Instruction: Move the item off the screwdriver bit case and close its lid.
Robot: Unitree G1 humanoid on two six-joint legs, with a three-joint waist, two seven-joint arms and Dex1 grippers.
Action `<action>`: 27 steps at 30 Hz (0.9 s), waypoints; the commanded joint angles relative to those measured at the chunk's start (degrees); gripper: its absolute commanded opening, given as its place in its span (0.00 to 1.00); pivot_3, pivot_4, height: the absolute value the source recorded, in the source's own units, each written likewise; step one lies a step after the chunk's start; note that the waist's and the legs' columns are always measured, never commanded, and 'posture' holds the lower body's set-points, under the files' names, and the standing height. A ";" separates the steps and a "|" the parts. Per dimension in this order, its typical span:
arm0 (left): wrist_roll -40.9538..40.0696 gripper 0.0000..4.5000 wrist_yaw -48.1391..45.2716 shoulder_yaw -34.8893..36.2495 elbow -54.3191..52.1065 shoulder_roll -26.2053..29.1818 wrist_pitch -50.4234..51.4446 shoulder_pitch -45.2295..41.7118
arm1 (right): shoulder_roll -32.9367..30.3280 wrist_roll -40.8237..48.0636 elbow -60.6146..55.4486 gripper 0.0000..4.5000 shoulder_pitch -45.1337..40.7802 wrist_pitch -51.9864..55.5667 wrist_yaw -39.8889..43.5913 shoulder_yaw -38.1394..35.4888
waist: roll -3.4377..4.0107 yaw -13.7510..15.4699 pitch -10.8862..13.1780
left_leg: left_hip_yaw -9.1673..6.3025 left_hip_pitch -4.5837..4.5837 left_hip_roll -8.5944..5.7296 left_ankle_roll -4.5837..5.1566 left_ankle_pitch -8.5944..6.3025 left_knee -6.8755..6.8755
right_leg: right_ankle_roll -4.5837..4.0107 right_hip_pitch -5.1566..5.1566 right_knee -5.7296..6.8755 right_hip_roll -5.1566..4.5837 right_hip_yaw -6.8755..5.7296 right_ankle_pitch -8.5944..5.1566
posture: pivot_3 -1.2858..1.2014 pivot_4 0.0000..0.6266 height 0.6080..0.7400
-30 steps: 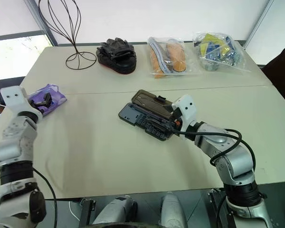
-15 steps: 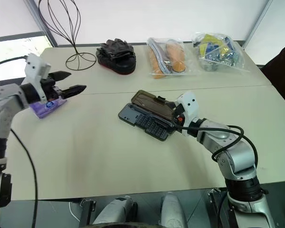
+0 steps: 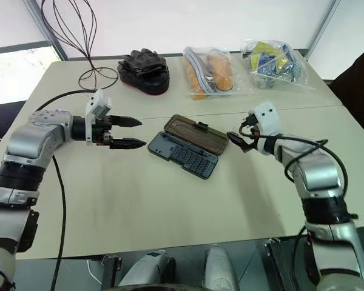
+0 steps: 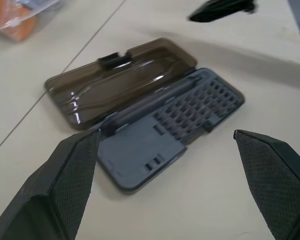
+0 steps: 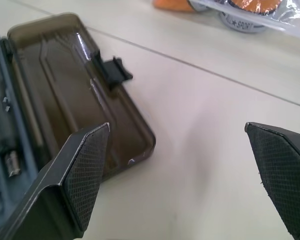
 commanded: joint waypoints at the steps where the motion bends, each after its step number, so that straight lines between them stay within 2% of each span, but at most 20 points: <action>1: -2.47 0.98 -0.74 1.44 -5.38 0.91 2.66 1.52 | 1.22 -2.89 9.48 1.00 -5.58 -6.12 3.76 2.02 | 0.00 -0.08 0.00 | -0.01 0.00 0.00 0.00 0.00 0.00 | 0.00 0.00 0.00 0.00 -0.01 0.00 | 0.52 0.24 1.00; 5: -2.88 0.98 1.32 2.76 -8.57 1.00 3.60 3.84 | 2.65 -6.01 18.45 1.00 -10.31 -10.00 8.01 5.36 | 0.01 -0.13 0.01 | -0.02 -0.01 0.00 0.00 0.00 -0.02 | 0.00 -0.04 0.01 0.00 -0.01 0.00 | 0.52 0.24 1.00; 14: -3.93 0.98 9.30 7.32 -13.44 0.27 4.24 8.20 | 6.09 -14.06 33.76 1.00 -14.87 -19.79 14.70 12.07 | 0.01 -0.35 0.01 | -0.03 -0.04 -0.01 0.00 0.00 0.01 | 0.00 -0.07 0.00 0.01 -0.02 0.00 | 0.52 0.24 1.00; 17: -4.28 1.00 10.62 8.10 -14.36 0.40 4.29 9.05 | 7.30 -17.35 40.58 0.81 -16.81 -24.38 14.83 13.61 | 0.01 -0.38 0.00 | -0.03 -0.04 -0.01 0.00 0.00 0.02 | 0.00 -0.04 -0.01 0.01 -0.02 0.00 | 0.52 0.24 1.00; 24: -4.85 1.00 12.93 8.92 -16.95 0.51 4.22 11.61 | 10.23 -21.25 51.64 0.01 -20.11 -28.64 21.85 16.46 | -0.02 -0.31 -0.03 | -0.06 0.17 -0.01 0.00 0.00 0.04 | 0.00 0.18 -0.02 0.03 -0.03 0.00 | 0.52 0.24 1.00; 27: -5.08 1.00 13.40 9.17 -17.47 0.62 4.28 12.13 | 10.50 -23.58 54.05 0.00 -20.50 -30.71 23.87 17.38 | -0.06 -0.40 -0.07 | -0.06 0.64 0.05 -0.01 -0.01 -0.13 | 0.00 0.57 -0.07 0.10 -0.02 0.00 | 0.52 0.24 1.00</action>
